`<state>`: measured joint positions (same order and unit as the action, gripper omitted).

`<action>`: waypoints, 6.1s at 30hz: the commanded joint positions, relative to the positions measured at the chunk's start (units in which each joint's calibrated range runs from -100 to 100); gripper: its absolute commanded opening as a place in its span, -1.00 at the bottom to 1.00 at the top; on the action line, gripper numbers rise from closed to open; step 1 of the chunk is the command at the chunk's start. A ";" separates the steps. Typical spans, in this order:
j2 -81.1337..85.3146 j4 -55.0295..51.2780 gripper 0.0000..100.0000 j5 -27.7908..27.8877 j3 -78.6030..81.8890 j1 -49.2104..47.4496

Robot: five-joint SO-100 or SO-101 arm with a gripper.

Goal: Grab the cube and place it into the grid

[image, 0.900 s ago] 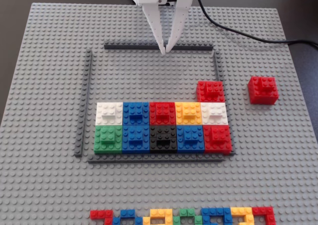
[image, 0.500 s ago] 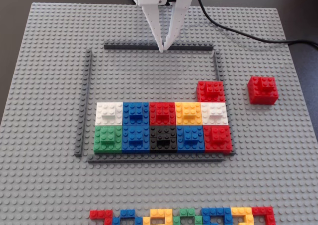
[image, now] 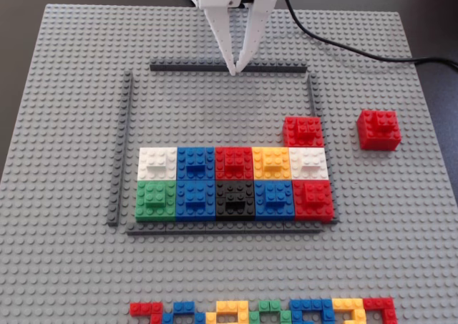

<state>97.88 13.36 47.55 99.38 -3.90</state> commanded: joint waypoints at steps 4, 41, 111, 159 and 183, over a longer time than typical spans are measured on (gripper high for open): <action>2.03 0.52 -1.00 0.49 0.44 -0.48; -42.76 -8.42 -1.00 -8.45 -53.75 -16.03; -126.51 -14.38 -0.44 -19.58 -131.14 -23.32; -128.92 -13.26 -0.48 -21.54 -128.06 -25.16; -128.83 -12.67 -0.80 -20.56 -126.52 -24.13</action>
<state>-32.23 0.22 26.74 -26.83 -28.47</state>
